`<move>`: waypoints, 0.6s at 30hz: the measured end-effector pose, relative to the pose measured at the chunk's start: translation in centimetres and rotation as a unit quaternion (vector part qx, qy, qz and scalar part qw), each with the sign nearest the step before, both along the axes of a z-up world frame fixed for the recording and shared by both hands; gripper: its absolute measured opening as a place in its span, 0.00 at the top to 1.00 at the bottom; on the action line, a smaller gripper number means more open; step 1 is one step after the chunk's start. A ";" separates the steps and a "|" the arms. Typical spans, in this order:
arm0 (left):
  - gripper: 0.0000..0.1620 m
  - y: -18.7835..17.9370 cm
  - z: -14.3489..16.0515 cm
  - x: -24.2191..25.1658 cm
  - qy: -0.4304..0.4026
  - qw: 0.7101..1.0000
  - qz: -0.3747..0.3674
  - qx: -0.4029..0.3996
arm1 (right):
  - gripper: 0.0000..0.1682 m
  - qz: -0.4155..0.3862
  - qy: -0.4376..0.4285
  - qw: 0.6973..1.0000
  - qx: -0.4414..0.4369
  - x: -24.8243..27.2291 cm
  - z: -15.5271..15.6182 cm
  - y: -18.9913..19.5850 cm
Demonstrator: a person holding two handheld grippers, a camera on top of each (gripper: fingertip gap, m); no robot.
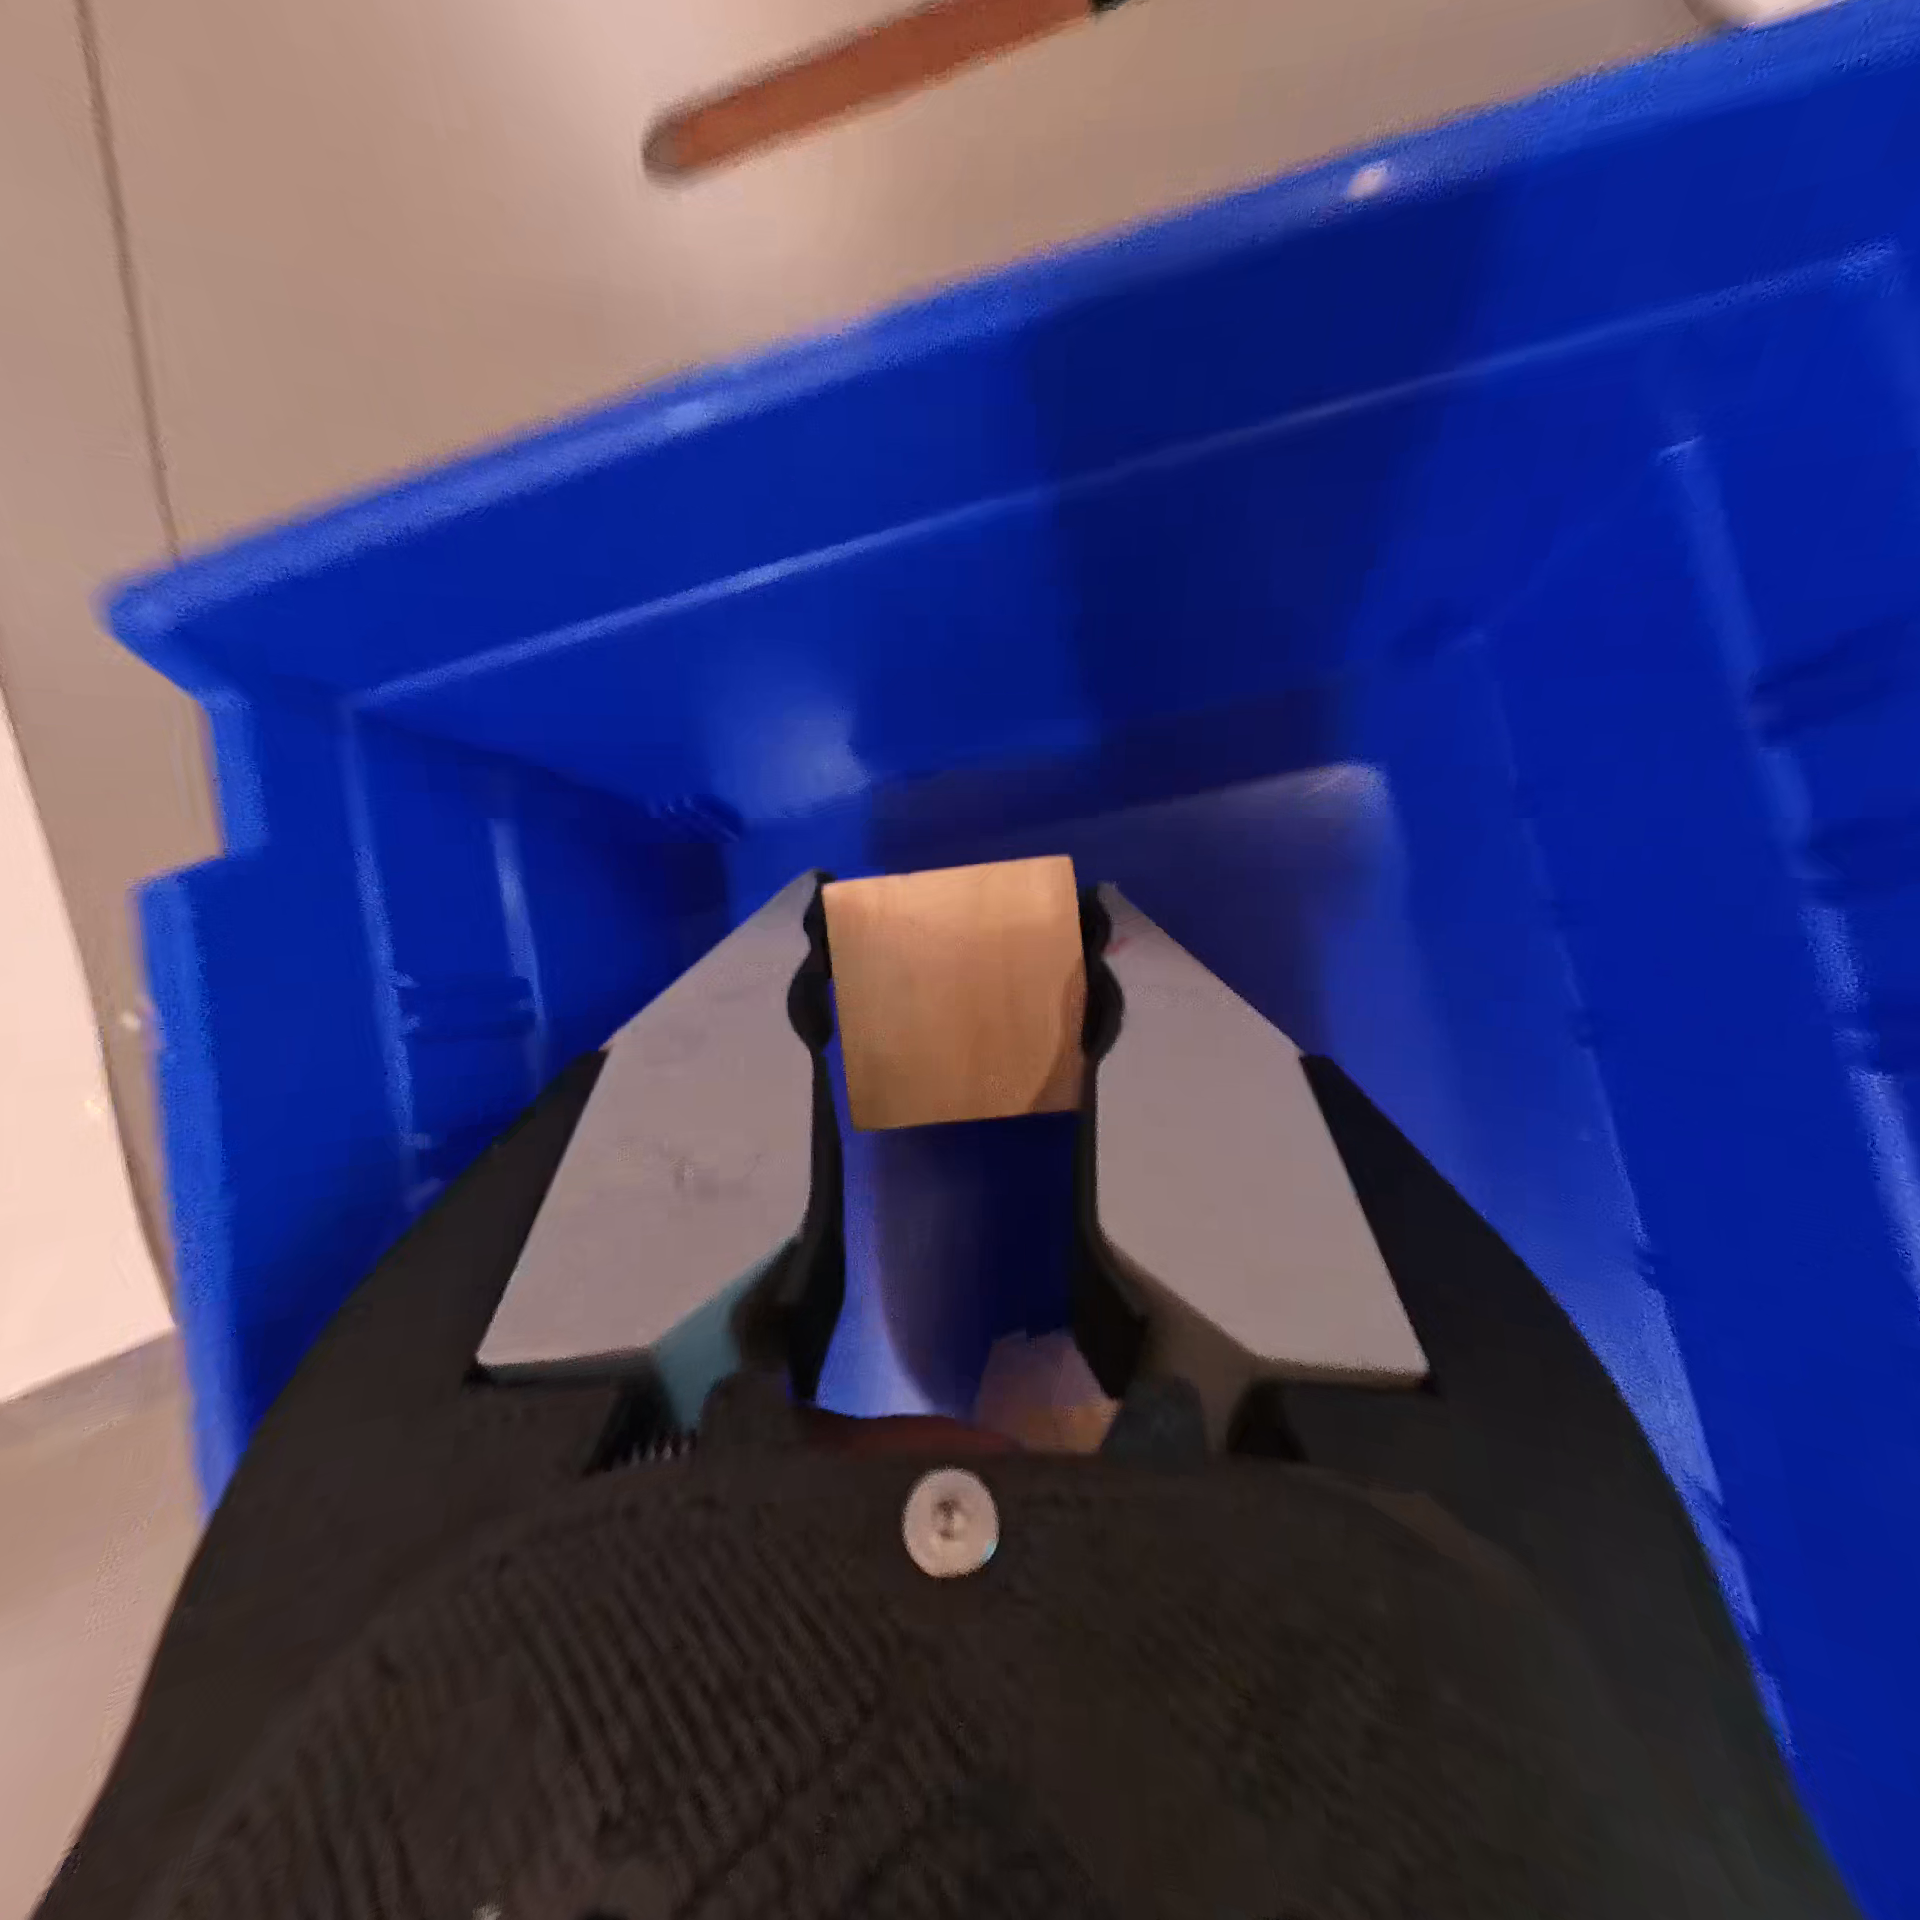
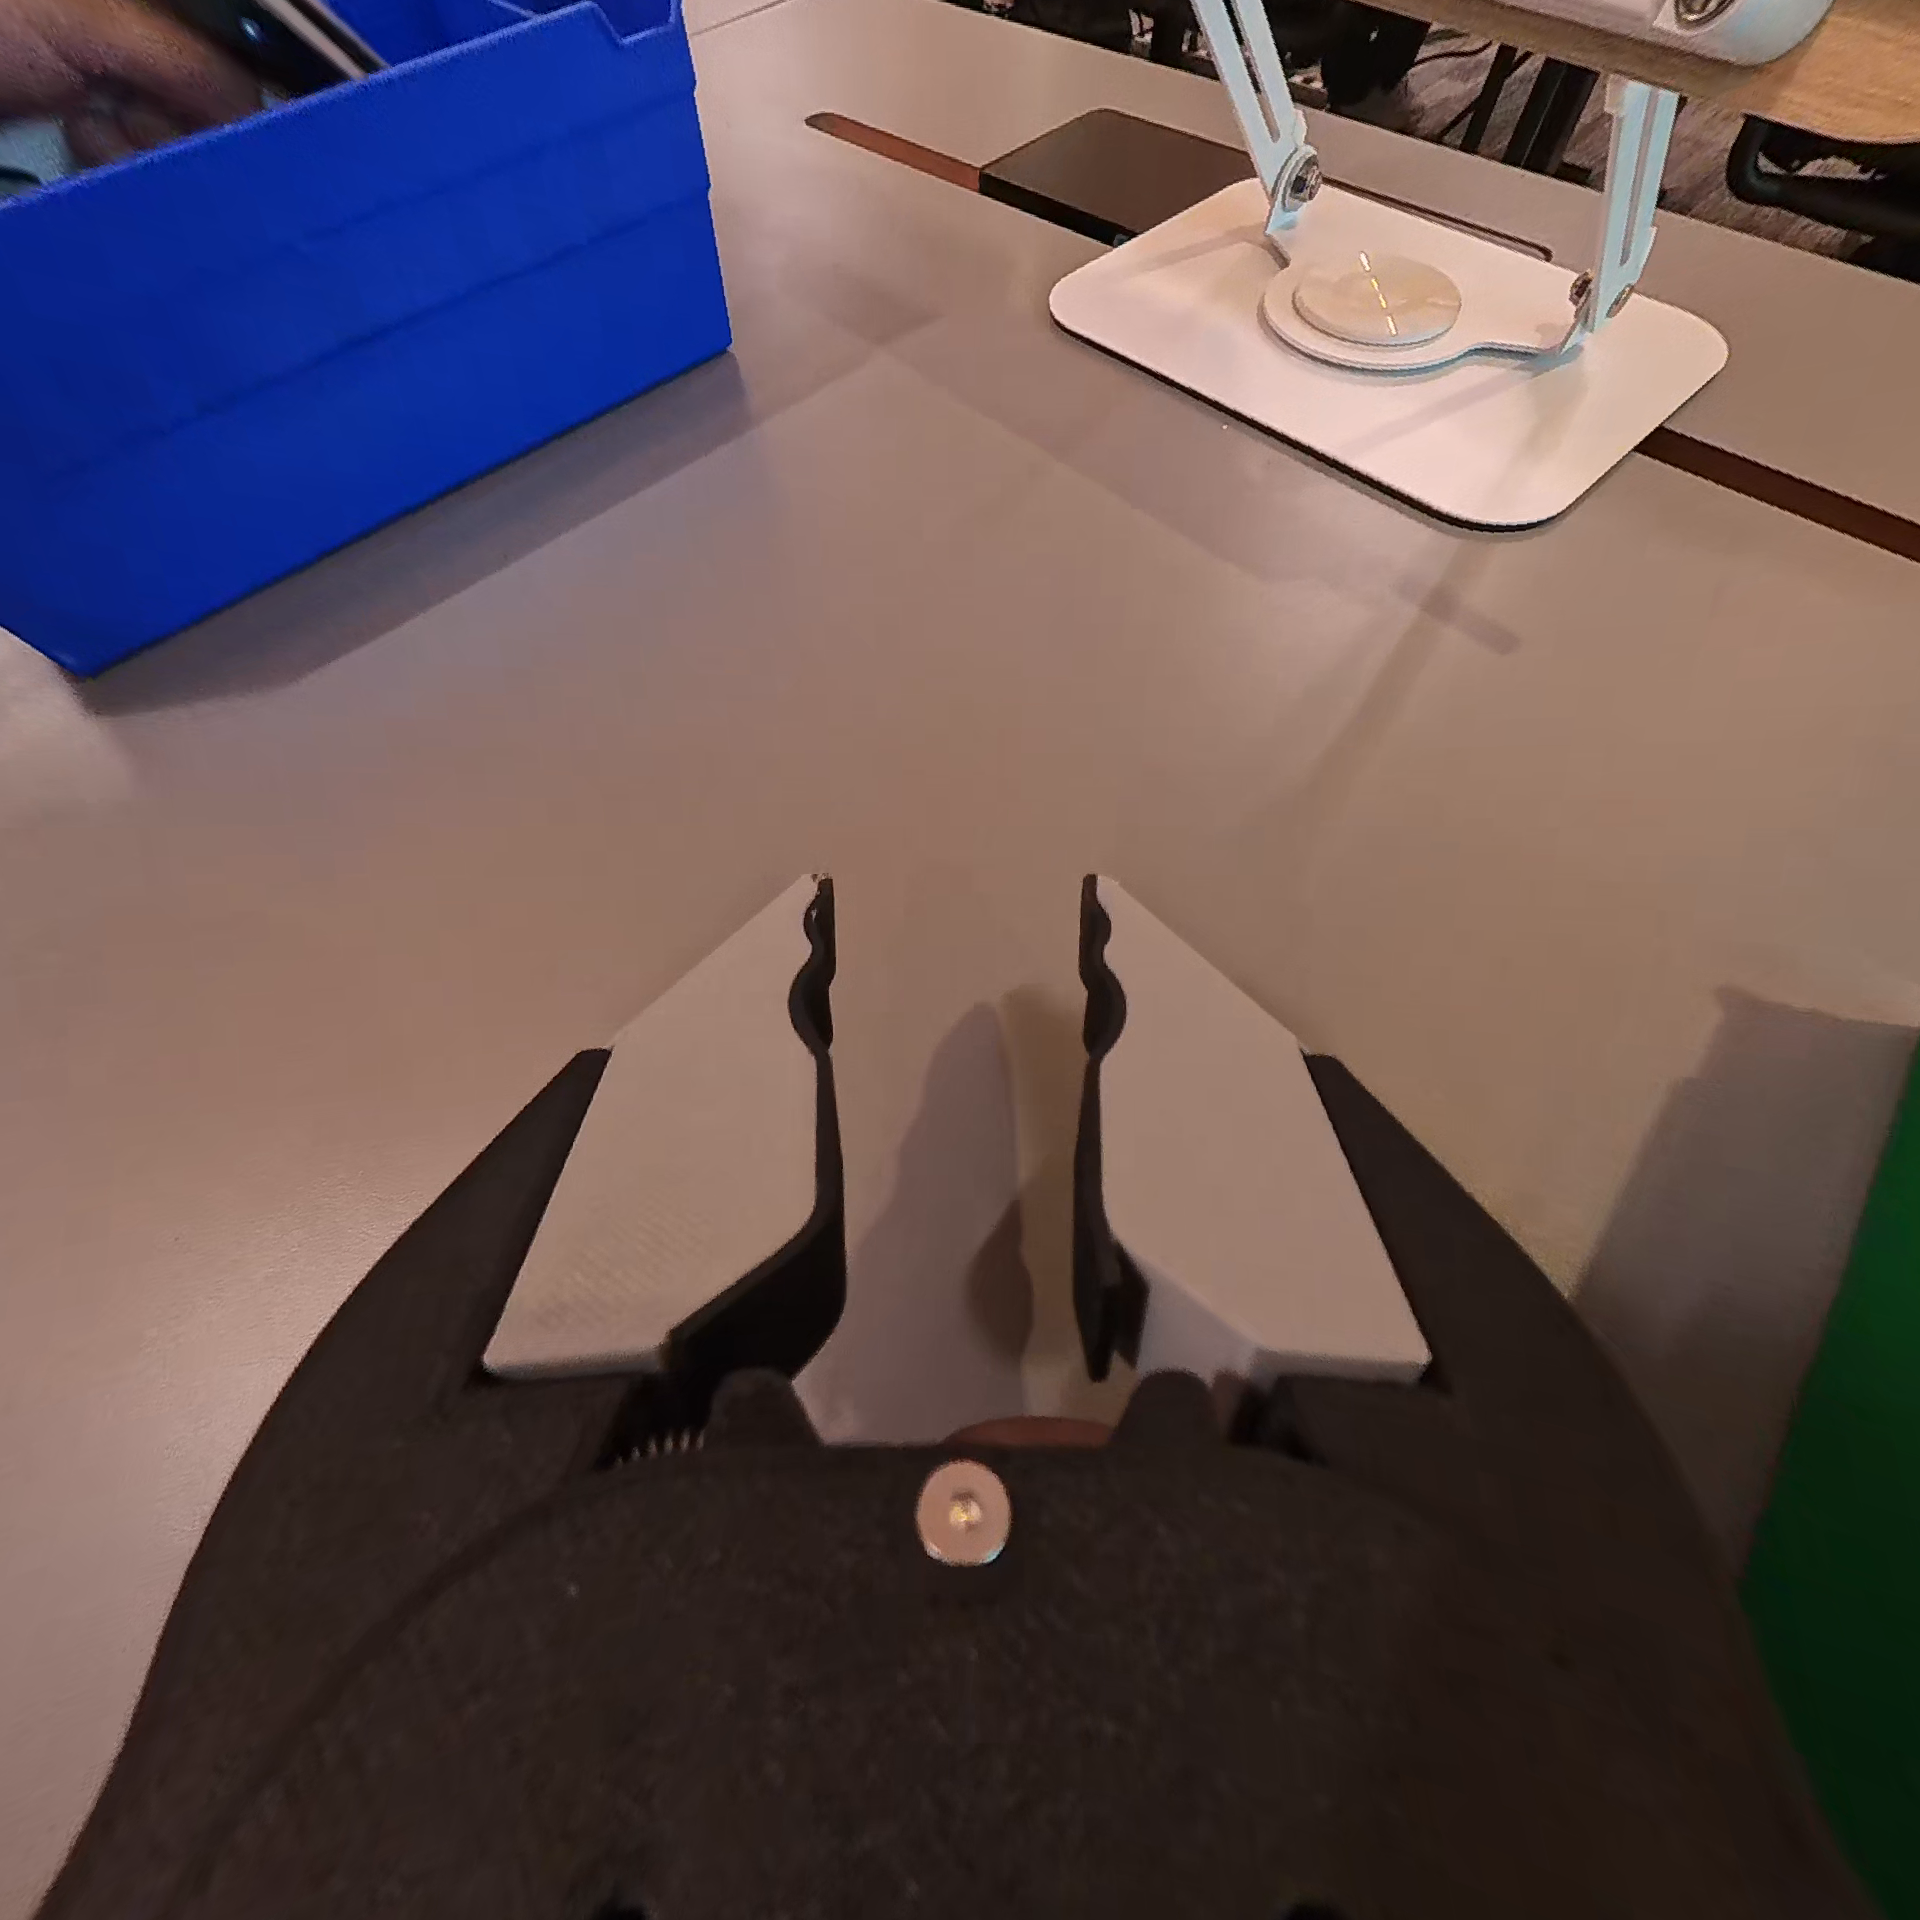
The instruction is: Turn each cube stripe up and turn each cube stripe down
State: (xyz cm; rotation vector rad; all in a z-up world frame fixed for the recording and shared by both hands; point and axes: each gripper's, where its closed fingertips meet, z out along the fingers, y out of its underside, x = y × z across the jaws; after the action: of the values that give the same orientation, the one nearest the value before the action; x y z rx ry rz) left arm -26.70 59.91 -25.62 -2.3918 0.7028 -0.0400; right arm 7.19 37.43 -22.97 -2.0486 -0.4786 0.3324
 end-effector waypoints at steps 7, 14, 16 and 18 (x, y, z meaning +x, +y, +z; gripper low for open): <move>0.71 -9.5 13.5 9.8 -0.177 0.916 -0.285 0.221 | 0.72 0.102 0.114 0.988 -0.033 -3.6 1.1 -1.8; 0.72 -30.3 17.7 18.3 -0.289 0.666 -0.575 0.377 | 0.65 0.351 0.395 0.836 -0.147 -10.9 6.5 -8.8; 0.72 -33.0 18.6 19.1 -0.312 0.631 -0.587 0.399 | 0.63 0.398 0.437 0.791 -0.154 -11.6 8.4 -10.5; 0.73 -34.7 19.1 19.8 -0.306 0.613 -0.597 0.417 | 0.63 0.419 0.455 0.771 -0.149 -11.9 9.5 -11.3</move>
State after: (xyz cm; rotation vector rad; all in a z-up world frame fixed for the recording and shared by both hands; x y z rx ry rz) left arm -6.94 25.21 -6.48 -0.5917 1.4009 -0.8332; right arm -4.70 26.15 -13.50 -1.5460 -0.7061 1.9317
